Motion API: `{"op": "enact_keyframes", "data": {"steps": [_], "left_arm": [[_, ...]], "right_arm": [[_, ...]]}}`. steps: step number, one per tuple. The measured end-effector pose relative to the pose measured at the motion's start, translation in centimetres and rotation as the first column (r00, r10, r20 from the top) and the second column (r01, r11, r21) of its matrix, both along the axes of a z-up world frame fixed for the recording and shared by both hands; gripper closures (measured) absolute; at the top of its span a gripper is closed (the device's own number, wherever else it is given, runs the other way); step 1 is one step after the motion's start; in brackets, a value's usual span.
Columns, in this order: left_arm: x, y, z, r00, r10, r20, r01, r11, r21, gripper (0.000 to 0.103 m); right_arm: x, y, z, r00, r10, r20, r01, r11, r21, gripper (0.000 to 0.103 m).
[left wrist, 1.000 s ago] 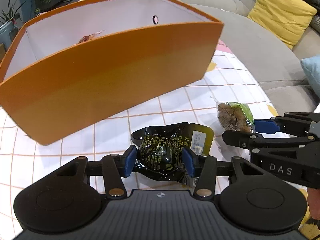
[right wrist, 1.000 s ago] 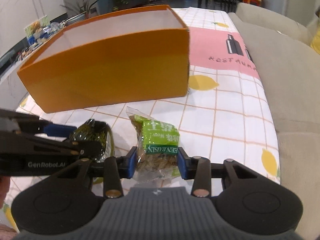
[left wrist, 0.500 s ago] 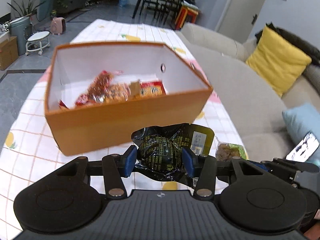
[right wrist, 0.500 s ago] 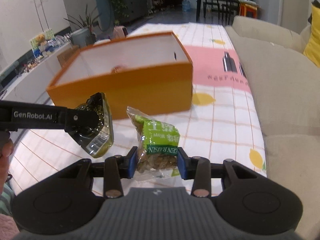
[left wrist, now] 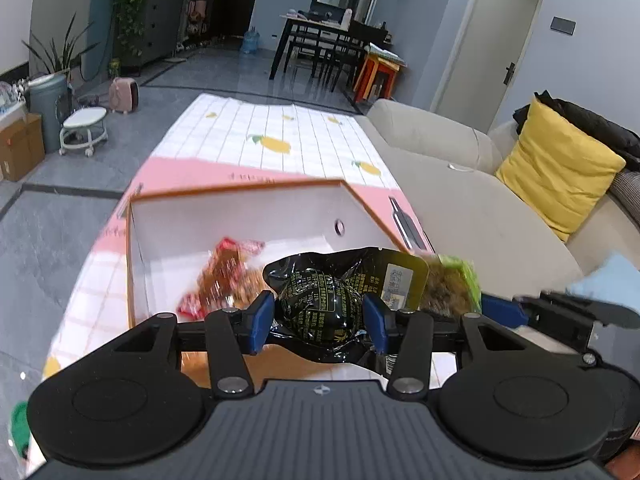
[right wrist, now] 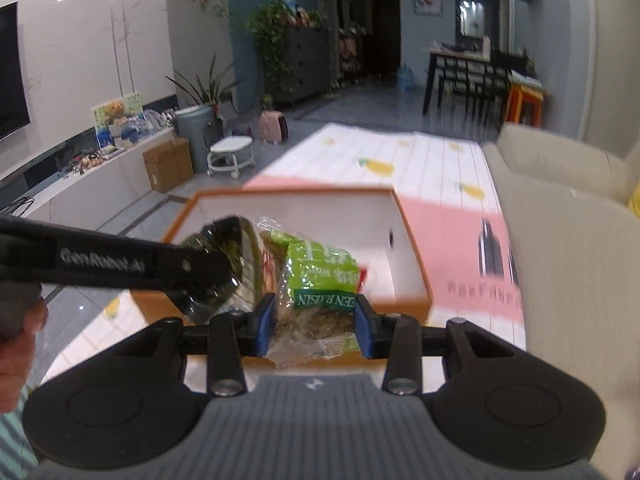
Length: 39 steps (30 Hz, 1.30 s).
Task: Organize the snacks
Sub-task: 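Carry both packets over the box and open both grippers to drop them inside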
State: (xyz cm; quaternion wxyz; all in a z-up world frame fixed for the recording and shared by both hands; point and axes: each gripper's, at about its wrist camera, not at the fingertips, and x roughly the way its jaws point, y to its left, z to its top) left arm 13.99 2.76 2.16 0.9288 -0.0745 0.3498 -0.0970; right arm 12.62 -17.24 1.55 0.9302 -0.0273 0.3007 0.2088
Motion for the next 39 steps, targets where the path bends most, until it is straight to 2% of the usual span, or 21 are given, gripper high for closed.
{"op": "enact_keyframes", "data": {"steps": [3, 7, 13, 19, 27, 33, 35, 39], "left_arm": [[1.7, 0.4, 0.3, 1.000, 0.009, -0.001, -0.009, 1.000, 0.024, 0.049], [3.7, 1.3, 0.0, 0.999, 0.022, -0.041, -0.020, 0.999, 0.042, 0.048], [6.6, 2.6, -2.3, 0.988, 0.044, -0.150, -0.034, 0.997, 0.069, 0.048], [8.1, 2.6, -5.4, 0.969, 0.028, -0.245, 0.001, 0.993, 0.117, 0.048], [9.8, 1.4, -8.2, 0.942, 0.022, -0.334, 0.052, 0.976, 0.211, 0.048], [10.3, 0.8, -9.4, 0.933, 0.031, -0.360, 0.069, 0.962, 0.263, 0.048], [10.4, 0.9, -9.6, 0.931, 0.033, -0.363, 0.069, 0.962, 0.263, 0.054], [10.3, 1.1, -9.5, 0.933, 0.039, -0.358, 0.065, 0.960, 0.273, 0.054]], "right_arm": [[2.2, 1.2, 1.0, 1.000, 0.010, 0.027, -0.009, 1.000, -0.021, 0.065], [5.2, 2.4, 1.0, 1.000, 0.012, 0.019, -0.011, 0.998, -0.062, 0.065], [9.2, 3.8, -0.5, 1.000, 0.008, -0.017, -0.010, 0.990, -0.140, 0.065], [12.7, 4.5, -3.2, 0.996, -0.023, -0.081, 0.004, 0.974, -0.227, 0.065], [14.4, 5.6, -5.8, 0.989, -0.012, -0.145, -0.033, 0.953, -0.301, 0.065], [15.1, 6.0, -7.2, 0.981, -0.035, -0.189, -0.032, 0.940, -0.339, 0.064], [15.0, 6.0, -7.5, 0.979, -0.045, -0.196, -0.027, 0.937, -0.349, 0.064], [15.0, 5.7, -8.0, 0.976, -0.057, -0.211, -0.023, 0.933, -0.359, 0.064]]}}
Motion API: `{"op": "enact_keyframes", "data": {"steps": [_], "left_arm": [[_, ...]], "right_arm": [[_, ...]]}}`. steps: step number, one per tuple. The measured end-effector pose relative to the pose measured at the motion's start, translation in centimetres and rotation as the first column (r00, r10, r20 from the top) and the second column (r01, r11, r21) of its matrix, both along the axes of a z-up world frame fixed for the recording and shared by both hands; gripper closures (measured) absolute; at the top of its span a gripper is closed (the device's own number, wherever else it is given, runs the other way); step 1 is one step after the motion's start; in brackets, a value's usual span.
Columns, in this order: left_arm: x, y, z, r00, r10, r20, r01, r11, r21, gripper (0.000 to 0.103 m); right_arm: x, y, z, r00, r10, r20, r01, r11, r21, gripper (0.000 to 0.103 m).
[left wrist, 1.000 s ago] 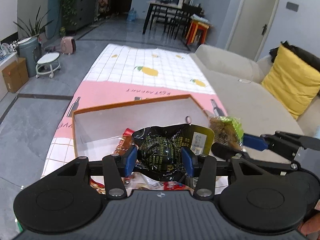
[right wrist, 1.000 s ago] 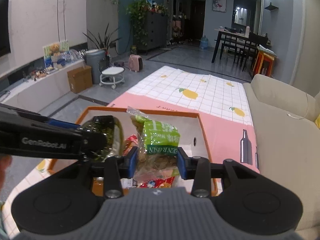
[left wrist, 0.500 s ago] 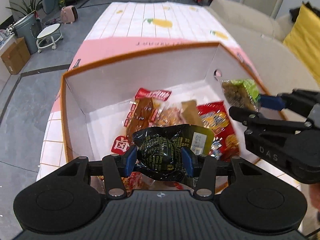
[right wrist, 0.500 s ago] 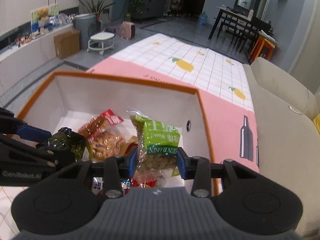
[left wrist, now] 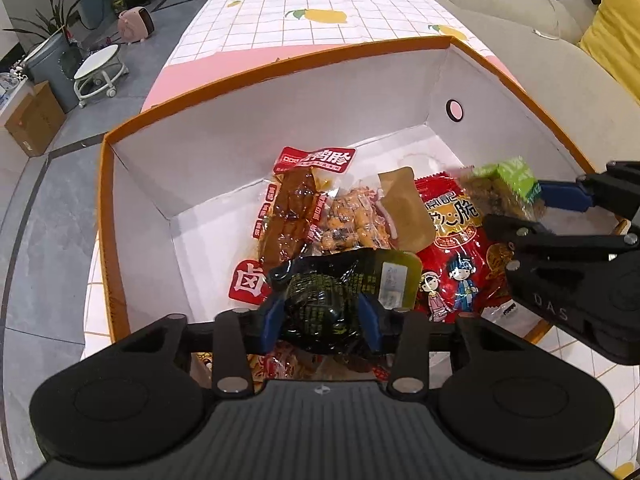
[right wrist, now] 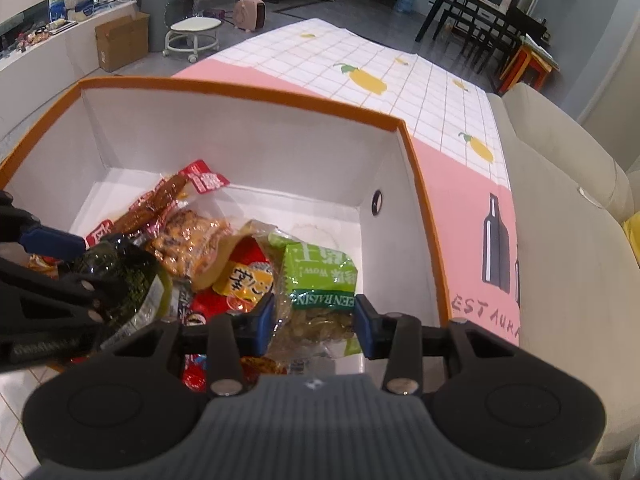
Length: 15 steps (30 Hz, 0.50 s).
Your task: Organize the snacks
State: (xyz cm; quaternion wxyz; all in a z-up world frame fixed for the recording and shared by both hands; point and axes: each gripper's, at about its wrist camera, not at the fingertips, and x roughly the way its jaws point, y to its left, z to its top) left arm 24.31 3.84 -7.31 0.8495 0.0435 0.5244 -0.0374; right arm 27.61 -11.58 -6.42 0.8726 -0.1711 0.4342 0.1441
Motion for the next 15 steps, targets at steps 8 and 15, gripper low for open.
{"op": "enact_keyframes", "data": {"steps": [8, 15], "left_arm": [[-0.7, 0.1, 1.0, 1.000, 0.003, 0.018, -0.003, 1.000, 0.008, 0.049], [-2.0, 0.5, 4.2, 0.992, 0.031, 0.121, -0.036, 0.999, 0.034, 0.032]], "right_arm": [[-0.6, -0.3, 0.8, 1.000, -0.013, 0.021, 0.013, 1.000, 0.000, 0.053], [-1.5, -0.9, 3.1, 0.997, -0.032, 0.065, 0.031, 0.999, 0.010, 0.039]]}}
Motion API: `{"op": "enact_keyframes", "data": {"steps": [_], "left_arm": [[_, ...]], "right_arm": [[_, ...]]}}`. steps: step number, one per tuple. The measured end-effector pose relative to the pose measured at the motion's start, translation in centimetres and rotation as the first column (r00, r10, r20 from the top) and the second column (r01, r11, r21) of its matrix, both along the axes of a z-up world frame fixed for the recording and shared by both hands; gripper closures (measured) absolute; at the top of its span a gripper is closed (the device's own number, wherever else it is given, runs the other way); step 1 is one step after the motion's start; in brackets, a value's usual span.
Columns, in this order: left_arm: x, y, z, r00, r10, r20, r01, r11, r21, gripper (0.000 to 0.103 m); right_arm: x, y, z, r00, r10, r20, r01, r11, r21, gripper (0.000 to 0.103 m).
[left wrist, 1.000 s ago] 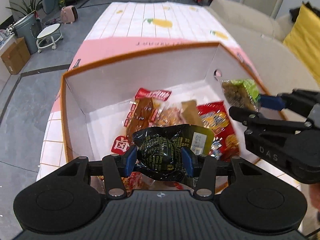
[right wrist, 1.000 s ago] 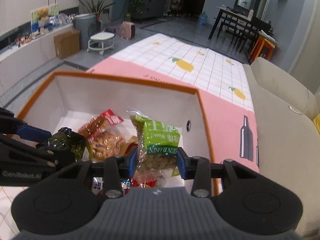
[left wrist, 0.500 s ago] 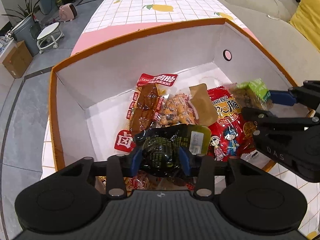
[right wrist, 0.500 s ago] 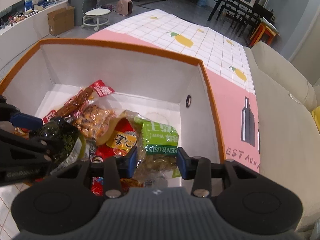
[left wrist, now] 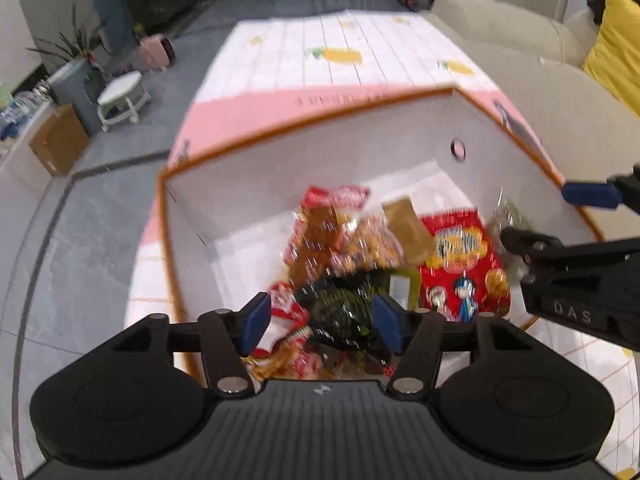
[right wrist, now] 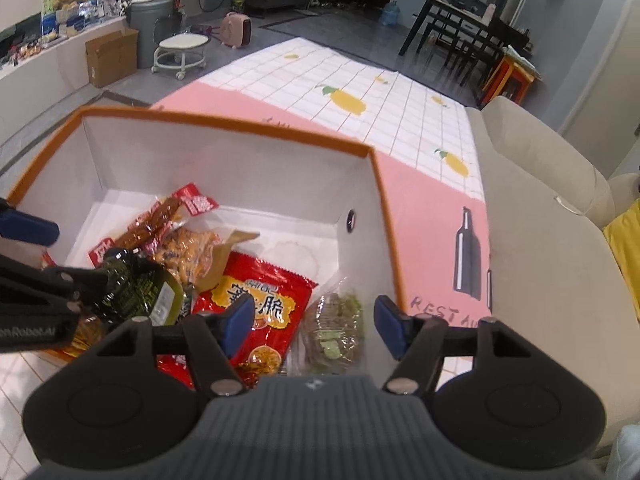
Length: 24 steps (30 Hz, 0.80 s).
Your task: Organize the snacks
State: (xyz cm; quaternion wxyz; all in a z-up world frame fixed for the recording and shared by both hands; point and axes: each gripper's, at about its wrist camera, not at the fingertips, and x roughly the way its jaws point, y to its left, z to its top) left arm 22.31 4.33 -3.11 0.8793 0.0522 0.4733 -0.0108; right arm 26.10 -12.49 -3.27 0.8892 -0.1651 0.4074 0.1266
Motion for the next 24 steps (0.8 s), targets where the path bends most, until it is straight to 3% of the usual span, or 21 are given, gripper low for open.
{"op": "enact_keyframes", "data": {"steps": [3, 6, 12, 16, 24], "left_arm": [[-1.3, -0.1, 2.3, 0.994, -0.003, 0.111, 0.001, 1.000, 0.020, 0.029], [-3.3, -0.7, 4.7, 0.971, -0.023, 0.239, 0.004, 0.997, 0.078, 0.021], [-7.7, -2.0, 8.5, 0.890, -0.074, 0.450, -0.010, 0.984, 0.180, 0.013], [-10.2, -2.8, 9.7, 0.844, -0.099, 0.528, -0.028, 0.974, 0.227, 0.013], [-13.9, -2.9, 10.8, 0.801, -0.041, 0.597, -0.068, 0.985, 0.160, 0.011]], "right_arm": [[-0.7, -0.5, 1.5, 0.999, -0.020, 0.028, 0.020, 0.999, 0.033, 0.031], [-2.1, -1.3, 3.4, 0.996, -0.046, 0.077, 0.040, 0.996, 0.084, 0.029], [-6.2, -2.9, 6.6, 0.984, -0.082, 0.155, 0.052, 0.980, 0.191, 0.026], [-9.7, -4.1, 8.5, 0.971, -0.108, 0.212, 0.051, 0.965, 0.258, 0.018], [-16.0, -5.7, 10.1, 0.943, -0.157, 0.294, 0.048, 0.937, 0.347, 0.008]]}}
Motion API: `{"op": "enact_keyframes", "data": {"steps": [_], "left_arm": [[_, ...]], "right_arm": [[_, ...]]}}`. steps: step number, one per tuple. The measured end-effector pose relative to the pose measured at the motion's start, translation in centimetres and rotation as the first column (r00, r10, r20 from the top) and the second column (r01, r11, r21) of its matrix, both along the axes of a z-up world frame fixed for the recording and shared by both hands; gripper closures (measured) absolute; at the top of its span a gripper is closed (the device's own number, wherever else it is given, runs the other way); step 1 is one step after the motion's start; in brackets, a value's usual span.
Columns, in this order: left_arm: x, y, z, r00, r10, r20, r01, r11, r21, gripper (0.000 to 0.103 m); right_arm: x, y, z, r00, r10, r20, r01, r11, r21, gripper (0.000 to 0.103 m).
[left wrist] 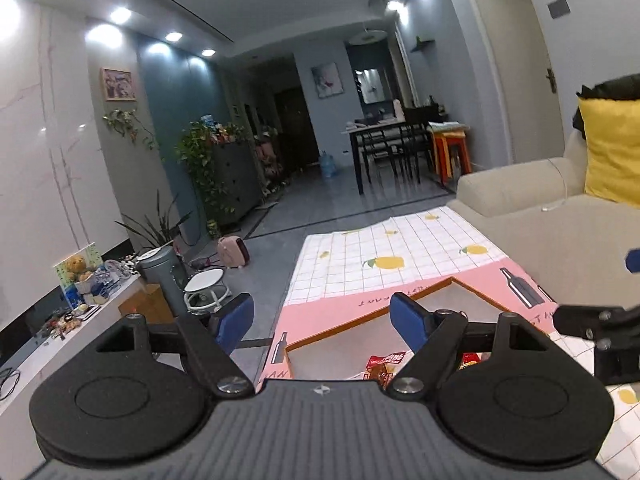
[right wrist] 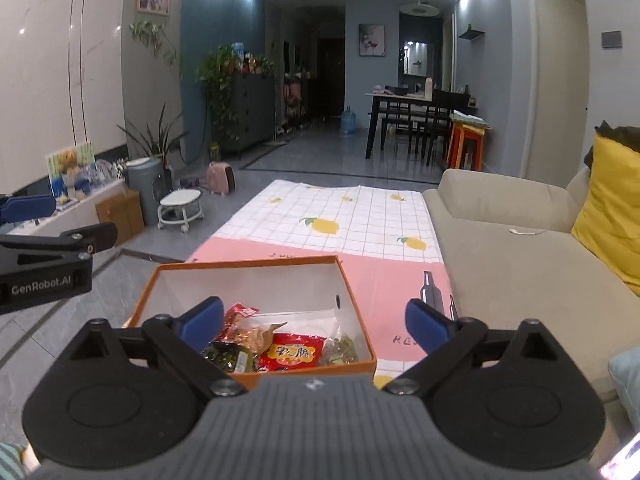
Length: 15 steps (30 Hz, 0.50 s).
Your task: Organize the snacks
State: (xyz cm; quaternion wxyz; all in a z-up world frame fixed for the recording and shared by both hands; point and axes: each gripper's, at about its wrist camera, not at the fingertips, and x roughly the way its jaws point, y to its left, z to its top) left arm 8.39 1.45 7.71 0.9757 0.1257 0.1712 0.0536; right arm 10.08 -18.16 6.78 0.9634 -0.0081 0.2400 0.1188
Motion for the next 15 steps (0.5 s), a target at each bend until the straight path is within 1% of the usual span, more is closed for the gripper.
{"op": "enact_keyframes", "data": {"steps": [2, 6, 7, 11, 15], "left_arm": [[-0.7, 0.0, -0.2, 1.000, 0.018, -0.004, -0.018, 0.999, -0.031, 0.003], [-2.0, 0.4, -1.2, 0.999, 0.022, -0.047, -0.027, 0.992, -0.122, 0.003], [-2.2, 0.4, -1.7, 0.998, 0.023, -0.059, -0.031, 0.990, -0.135, 0.003], [-2.6, 0.2, -3.3, 0.995, 0.041, -0.094, -0.053, 0.991, -0.126, 0.002], [-2.5, 0.0, -4.8, 0.989, 0.048, -0.142, -0.067, 0.989, -0.133, 0.002]], "right_arm": [[-1.2, -0.1, -0.1, 1.000, -0.003, 0.005, 0.003, 1.000, 0.007, 0.007], [-3.6, -0.4, -0.8, 0.999, -0.021, 0.025, 0.021, 1.000, -0.001, 0.004], [-4.1, -0.5, -1.0, 0.999, -0.025, 0.027, 0.025, 1.000, -0.002, 0.004], [-5.5, -0.7, -2.2, 0.999, -0.027, 0.021, 0.027, 0.999, -0.016, 0.004], [-5.8, -0.9, -3.5, 0.999, -0.030, -0.014, 0.030, 0.999, -0.022, 0.004]]}}
